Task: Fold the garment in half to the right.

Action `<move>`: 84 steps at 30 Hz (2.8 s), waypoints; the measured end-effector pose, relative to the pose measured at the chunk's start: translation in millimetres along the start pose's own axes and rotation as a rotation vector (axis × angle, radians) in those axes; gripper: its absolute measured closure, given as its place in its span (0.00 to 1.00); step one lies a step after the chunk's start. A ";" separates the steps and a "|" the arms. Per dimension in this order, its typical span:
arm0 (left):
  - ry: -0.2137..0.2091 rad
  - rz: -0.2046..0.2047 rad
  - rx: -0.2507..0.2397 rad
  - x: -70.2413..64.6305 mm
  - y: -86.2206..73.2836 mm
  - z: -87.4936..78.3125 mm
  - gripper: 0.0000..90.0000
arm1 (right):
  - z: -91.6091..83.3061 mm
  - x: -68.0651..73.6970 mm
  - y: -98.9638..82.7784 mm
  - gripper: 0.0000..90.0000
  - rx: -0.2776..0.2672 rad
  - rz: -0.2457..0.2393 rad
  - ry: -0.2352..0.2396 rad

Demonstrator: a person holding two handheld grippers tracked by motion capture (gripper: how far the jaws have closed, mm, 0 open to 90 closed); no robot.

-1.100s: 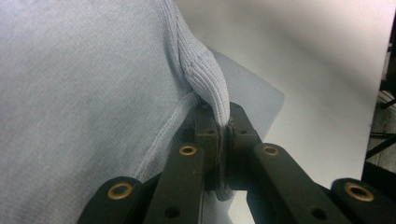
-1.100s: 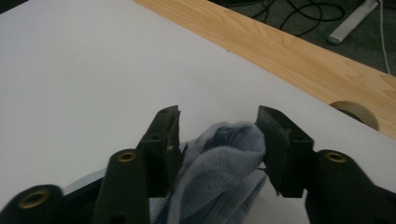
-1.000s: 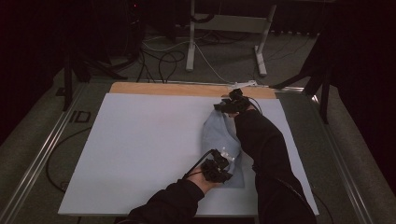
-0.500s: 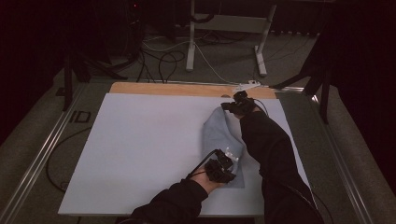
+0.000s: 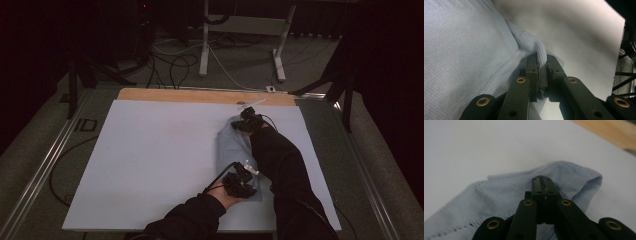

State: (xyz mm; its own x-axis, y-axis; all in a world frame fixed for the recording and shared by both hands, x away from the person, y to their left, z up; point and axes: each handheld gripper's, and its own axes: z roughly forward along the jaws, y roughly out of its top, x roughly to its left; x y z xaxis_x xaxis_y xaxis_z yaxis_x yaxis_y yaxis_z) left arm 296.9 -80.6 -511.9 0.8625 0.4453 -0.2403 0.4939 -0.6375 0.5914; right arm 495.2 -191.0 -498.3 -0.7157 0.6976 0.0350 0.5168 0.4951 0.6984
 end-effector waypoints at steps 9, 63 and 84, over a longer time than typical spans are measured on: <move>-0.005 0.012 -0.014 -3.5 -0.9 1.5 0.92 | 9.6 -9.1 -19.6 1.00 0.044 0.040 -0.004; -0.021 0.130 -0.298 31.4 -4.0 -99.8 0.00 | -76.4 32.3 -18.9 0.11 -0.181 0.013 0.093; 0.082 0.105 -0.355 79.7 -53.0 -156.5 0.00 | -100.0 70.4 -38.2 0.11 -0.229 -0.056 0.132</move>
State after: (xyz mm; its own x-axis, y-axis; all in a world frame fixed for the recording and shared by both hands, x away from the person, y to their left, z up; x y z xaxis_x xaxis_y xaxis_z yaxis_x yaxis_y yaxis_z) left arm 322.2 87.0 -441.9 0.8877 0.4470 -0.1100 0.3216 -0.4312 0.8430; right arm 378.0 -212.6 -451.0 -0.8030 0.5914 0.0740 0.3655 0.3906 0.8449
